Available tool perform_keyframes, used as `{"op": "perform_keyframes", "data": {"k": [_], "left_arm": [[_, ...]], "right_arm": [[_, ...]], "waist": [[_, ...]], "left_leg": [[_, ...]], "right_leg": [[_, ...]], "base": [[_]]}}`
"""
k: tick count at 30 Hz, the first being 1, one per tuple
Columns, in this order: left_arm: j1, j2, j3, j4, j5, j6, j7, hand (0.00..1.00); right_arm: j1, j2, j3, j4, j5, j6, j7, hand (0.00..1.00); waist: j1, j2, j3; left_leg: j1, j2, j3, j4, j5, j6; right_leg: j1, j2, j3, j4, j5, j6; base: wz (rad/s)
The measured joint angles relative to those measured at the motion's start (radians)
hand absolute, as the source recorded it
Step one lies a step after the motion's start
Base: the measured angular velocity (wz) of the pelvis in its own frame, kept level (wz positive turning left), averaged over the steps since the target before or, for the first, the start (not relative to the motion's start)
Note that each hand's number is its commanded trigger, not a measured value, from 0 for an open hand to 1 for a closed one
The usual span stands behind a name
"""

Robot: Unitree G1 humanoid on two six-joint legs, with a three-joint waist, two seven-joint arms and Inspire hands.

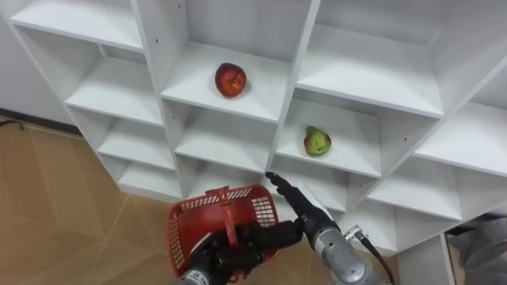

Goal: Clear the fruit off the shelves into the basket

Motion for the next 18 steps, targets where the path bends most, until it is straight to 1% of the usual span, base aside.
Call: {"op": "perform_keyframes", "data": {"k": [3, 4, 6, 8, 10, 11, 12, 13, 14, 15, 16, 18], "left_arm": [[-0.001, -0.003, 0.007, 0.001, -0.035, -0.015, -0.011, 1.0], [-0.002, -0.002, 0.011, 0.009, -0.037, -0.025, -0.024, 1.0], [-0.002, 0.001, 0.019, 0.016, -0.034, -0.027, -0.033, 1.0], [0.001, 0.01, 0.019, 0.016, -0.028, -0.027, -0.035, 1.0], [0.003, 0.015, 0.02, 0.018, -0.027, -0.027, -0.04, 1.0], [0.006, 0.017, 0.023, 0.021, -0.02, -0.027, -0.047, 1.0], [0.016, 0.019, 0.035, 0.021, -0.006, -0.027, -0.058, 1.0], [0.025, 0.024, 0.043, 0.021, -0.005, -0.027, -0.066, 1.0], [0.031, 0.027, 0.048, 0.021, -0.004, -0.027, -0.066, 1.0], [0.043, 0.031, 0.057, 0.021, -0.005, -0.027, -0.066, 1.0], [0.045, 0.032, 0.059, 0.021, -0.005, -0.027, -0.066, 1.0], [0.045, 0.043, 0.061, 0.022, -0.004, -0.027, -0.07, 1.0]], "right_arm": [[-0.003, -0.005, -0.011, -0.086, -0.038, 0.0, 0.006, 0.0], [-0.004, -0.014, -0.01, -0.117, -0.043, 0.0, 0.01, 0.0], [-0.009, -0.02, -0.011, -0.175, -0.054, 0.0, 0.022, 0.0], [-0.04, -0.025, -0.011, -0.189, -0.047, 0.0, 0.038, 0.0], [-0.075, -0.02, -0.011, -0.189, -0.032, 0.0, 0.052, 0.0], [-0.096, -0.021, -0.012, -0.189, -0.035, 0.0, 0.062, 0.0], [-0.111, -0.022, -0.013, -0.189, -0.035, 0.0, 0.067, 0.0], [-0.123, -0.022, -0.018, -0.189, -0.029, 0.0, 0.071, 0.0], [-0.126, -0.022, -0.018, -0.189, -0.024, 0.0, 0.074, 0.0], [-0.133, -0.021, -0.018, -0.189, -0.02, 0.0, 0.079, 0.0], [-0.138, -0.021, -0.018, -0.19, -0.02, 0.001, 0.083, 0.0], [-0.173, -0.019, -0.018, -0.19, -0.02, 0.006, 0.099, 0.0]], "waist": [[0.005, 0.002, 0.0004], [0.012, 0.003, 0.0006], [0.02, 0.003, 0.001], [0.024, 0.003, 0.001], [0.032, 0.002, 0.0007], [0.039, -0.003, 0.0006], [0.05, -0.012, 0.0005], [0.057, -0.026, 0.0027], [0.059, -0.034, 0.0012], [0.066, -0.046, -0.0016], [0.073, -0.052, -0.0008], [0.086, -0.069, 0.0048]], "left_leg": [[-0.001, 0.001, -0.002, 0.005, 0.0, 0.0], [0.002, 0.0, -0.002, 0.003, 0.0, 0.0], [-0.002, 0.0, -0.003, -0.002, 0.0, 0.0], [-0.001, 0.0, -0.004, -0.001, 0.0, 0.0], [0.002, 0.0, -0.004, -0.002, 0.001, 0.0], [0.01, 0.0, -0.004, -0.005, 0.001, -0.001], [0.015, -0.001, -0.003, -0.015, 0.004, -0.001], [0.024, -0.001, -0.004, -0.018, 0.005, -0.002], [0.029, -0.001, -0.004, -0.018, 0.005, -0.002], [0.029, -0.001, -0.004, -0.018, 0.005, -0.002], [0.027, -0.001, -0.005, -0.018, 0.005, -0.002], [0.025, -0.001, -0.005, -0.02, 0.005, -0.002]], "right_leg": [[0.006, 0.0, -0.003, 0.0, 0.0, -0.001], [0.008, 0.0, -0.002, 0.001, 0.0, 0.0], [0.007, 0.0, -0.002, 0.001, 0.0, 0.0], [0.008, 0.001, -0.003, 0.001, 0.0, -0.001], [0.009, 0.0, -0.002, 0.002, 0.0, -0.001], [0.011, 0.0, -0.002, 0.005, 0.0, 0.0], [0.015, 0.0, -0.002, 0.006, 0.0, 0.0], [0.021, 0.0, -0.002, 0.003, 0.0, 0.0], [0.024, 0.001, -0.002, -0.002, 0.0, 0.0], [0.025, 0.001, -0.003, -0.003, 0.0, 0.0], [0.026, 0.001, -0.003, -0.002, 0.0, 0.0], [0.025, 0.0, -0.007, -0.002, 0.0, 0.0]], "base": [[0.01], [0.0], [0.0], [0.0], [0.0], [0.0], [0.0], [0.0], [0.0], [0.0], [0.0], [0.0]]}}
